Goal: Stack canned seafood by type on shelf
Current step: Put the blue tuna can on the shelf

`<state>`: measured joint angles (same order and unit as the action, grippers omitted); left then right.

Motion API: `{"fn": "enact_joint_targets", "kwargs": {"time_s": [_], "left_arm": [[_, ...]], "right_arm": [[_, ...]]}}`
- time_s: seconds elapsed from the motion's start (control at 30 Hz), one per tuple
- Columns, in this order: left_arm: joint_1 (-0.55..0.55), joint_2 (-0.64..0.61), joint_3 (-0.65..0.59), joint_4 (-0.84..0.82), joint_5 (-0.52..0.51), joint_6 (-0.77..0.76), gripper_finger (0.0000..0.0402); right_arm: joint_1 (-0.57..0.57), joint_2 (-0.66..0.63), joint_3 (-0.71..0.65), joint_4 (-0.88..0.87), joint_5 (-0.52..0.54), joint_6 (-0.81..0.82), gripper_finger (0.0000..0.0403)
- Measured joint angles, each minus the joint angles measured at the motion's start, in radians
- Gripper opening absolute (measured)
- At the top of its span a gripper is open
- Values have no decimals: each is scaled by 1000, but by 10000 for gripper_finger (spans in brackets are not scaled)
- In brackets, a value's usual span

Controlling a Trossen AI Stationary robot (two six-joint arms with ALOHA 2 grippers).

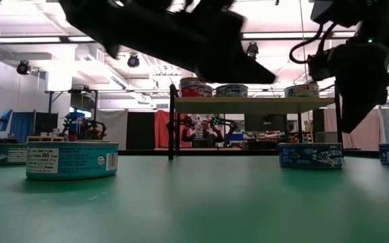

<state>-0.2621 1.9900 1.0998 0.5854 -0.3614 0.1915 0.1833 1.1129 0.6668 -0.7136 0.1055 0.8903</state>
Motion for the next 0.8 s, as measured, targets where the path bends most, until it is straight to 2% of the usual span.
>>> {"fn": "enact_joint_targets", "kwargs": {"time_s": [0.07,0.27,0.57,0.8], "left_arm": [[16,40,49,-13,32,-7,0],[49,137,177,-165,39,-2,0],[67,161,194,-214,40,-37,0],[75,183,195,-214,40,-50,0]], "right_arm": [[0,-4,-23,42,0,-1,9],[0,-8,-60,134,0,-9,9],[0,-13,-104,241,3,-27,17],[0,-13,-109,253,36,-26,69]]}}
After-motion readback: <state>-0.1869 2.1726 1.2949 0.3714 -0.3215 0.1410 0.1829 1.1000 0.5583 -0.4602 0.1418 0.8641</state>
